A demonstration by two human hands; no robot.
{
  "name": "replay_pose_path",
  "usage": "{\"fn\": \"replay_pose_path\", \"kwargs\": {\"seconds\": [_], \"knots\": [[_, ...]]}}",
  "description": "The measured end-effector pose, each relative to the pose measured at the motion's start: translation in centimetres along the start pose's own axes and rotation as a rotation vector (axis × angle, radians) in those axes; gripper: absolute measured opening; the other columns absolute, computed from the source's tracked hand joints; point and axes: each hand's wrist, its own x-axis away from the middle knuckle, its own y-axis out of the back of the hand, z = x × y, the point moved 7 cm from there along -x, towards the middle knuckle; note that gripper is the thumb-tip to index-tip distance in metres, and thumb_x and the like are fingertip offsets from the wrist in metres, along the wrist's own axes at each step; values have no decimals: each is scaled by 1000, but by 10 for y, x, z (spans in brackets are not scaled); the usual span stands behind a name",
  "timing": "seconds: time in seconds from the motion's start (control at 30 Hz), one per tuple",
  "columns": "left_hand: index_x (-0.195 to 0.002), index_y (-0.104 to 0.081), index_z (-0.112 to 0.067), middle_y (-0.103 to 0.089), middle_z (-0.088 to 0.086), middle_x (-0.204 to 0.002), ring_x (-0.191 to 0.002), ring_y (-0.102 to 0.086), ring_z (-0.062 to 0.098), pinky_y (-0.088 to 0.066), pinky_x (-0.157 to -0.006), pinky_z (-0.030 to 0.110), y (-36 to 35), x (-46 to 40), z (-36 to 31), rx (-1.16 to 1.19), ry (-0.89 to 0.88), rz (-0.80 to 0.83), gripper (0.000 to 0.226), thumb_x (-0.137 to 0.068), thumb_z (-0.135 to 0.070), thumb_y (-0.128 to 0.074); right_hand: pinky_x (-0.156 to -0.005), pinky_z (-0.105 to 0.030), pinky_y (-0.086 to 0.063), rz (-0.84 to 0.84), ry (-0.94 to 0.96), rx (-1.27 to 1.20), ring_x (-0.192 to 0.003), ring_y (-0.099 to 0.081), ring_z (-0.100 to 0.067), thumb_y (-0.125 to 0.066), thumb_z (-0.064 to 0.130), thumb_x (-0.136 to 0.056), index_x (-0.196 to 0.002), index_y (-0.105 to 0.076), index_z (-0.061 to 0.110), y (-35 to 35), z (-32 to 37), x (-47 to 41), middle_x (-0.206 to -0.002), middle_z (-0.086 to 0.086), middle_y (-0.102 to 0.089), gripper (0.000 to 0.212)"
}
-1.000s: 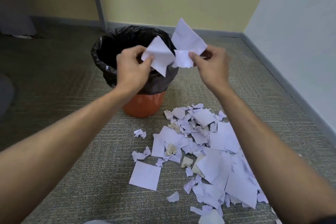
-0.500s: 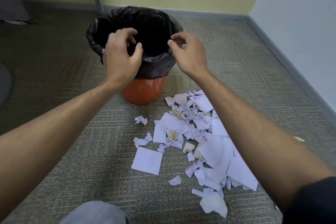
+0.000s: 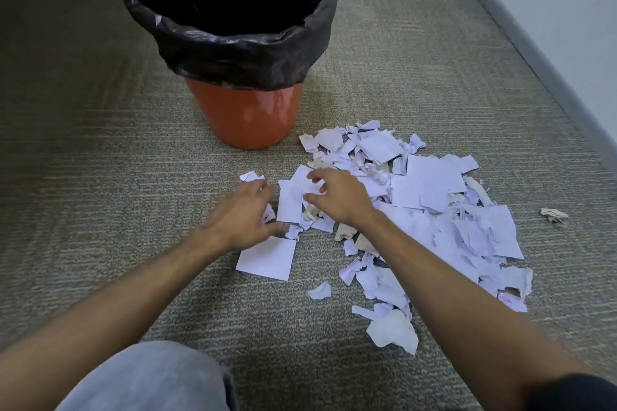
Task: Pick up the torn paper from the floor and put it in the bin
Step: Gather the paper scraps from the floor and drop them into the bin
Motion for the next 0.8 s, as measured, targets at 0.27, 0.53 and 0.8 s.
{"fn": "replay_pose_path", "kwargs": {"seconds": [0.27, 0.53, 0.8], "knots": [[-155, -11, -23, -13, 4, -161, -147, -16, 24, -32, -114, 47, -55, 20, 16, -107, 33, 230, 118, -66, -79, -64, -88, -43, -46, 46, -52, 276, -120, -51, -31, -55, 70, -83, -133, -49, 15, -43, 7, -2, -131, -10, -54, 75], [-148, -33, -21, -45, 0, -145, -128, -46, 21, -40, -101, 32, -64, 22, 20, 220, 42, 120, 93, -72, -38, -82, -72, -34, -45, -12, -20, 179, -101, -62, -31, -62, 25, -88, -130, -54, 16, -63, 19, -3, -110, -8, -62, 43], [-127, -63, -22, -64, -1, -129, -117, -58, 16, -40, -92, 22, -50, 26, 19, 527, 65, -12, 56, -74, -15, -81, -71, -41, -57, -87, -175, -390, -75, -67, -21, -66, 7, -81, -84, -64, 24, -52, -6, 4, -70, 8, -63, 18]]}}
